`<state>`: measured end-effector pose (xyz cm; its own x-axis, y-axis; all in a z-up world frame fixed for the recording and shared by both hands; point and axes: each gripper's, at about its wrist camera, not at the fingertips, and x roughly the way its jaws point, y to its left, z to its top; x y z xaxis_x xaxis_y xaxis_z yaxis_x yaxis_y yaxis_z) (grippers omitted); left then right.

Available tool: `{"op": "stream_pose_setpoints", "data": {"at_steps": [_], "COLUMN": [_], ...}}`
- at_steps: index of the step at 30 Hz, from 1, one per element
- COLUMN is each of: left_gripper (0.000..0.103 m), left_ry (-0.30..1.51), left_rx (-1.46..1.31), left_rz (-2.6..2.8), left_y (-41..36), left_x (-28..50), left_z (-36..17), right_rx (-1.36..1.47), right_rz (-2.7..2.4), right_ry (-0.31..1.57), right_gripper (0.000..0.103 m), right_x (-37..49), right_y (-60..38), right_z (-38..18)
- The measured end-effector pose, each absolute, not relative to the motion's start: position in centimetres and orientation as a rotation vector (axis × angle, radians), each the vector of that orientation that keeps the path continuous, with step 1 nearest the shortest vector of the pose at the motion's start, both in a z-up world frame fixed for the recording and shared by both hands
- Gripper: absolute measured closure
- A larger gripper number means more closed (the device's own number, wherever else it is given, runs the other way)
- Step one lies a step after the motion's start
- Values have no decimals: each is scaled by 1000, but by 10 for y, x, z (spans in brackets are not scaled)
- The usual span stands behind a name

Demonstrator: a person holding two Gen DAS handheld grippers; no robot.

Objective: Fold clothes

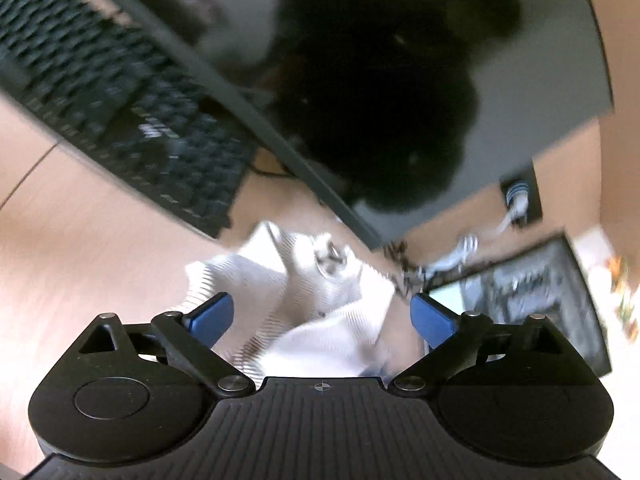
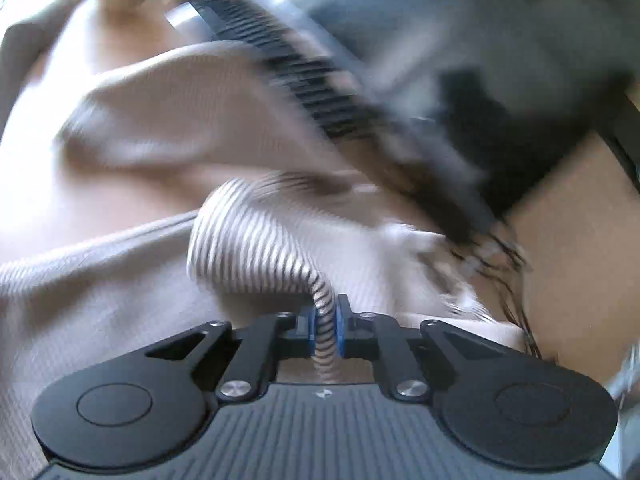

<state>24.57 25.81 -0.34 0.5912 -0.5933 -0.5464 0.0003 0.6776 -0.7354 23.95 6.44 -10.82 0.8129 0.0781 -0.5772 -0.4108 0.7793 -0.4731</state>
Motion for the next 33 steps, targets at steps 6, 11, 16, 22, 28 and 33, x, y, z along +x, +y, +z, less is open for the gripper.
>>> {"op": "stream_pose_setpoints", "data": {"at_steps": [6,11,16,22,28,33], "left_gripper": [2,2,2,2,2,1], "left_ry": [986,1145,1239,1247,1098,1001], "left_rx": [-646,-640,-610,-620,-532,-576], "left_rz": [-581,-737,-845,-930,-818,-606], "left_y": [183,103,45,22,95,191], "left_x": [271,292,298,289,258,228], "left_z": [-20,-68,-96,-104,-67,-53], "right_rx": [-231,-154,-224,-432,-471,-503], "right_rz": [-254,-380,-421,-356,-99,75], "right_ry": [391,320,331,291,355,442], "right_gripper": [96,96,97,96,96,96], "right_x": [272,256,247,249,273,291], "right_y": [-110,-169,-177,-148,-79,-23], "right_z": [27,62,56,33,-11,-57]}}
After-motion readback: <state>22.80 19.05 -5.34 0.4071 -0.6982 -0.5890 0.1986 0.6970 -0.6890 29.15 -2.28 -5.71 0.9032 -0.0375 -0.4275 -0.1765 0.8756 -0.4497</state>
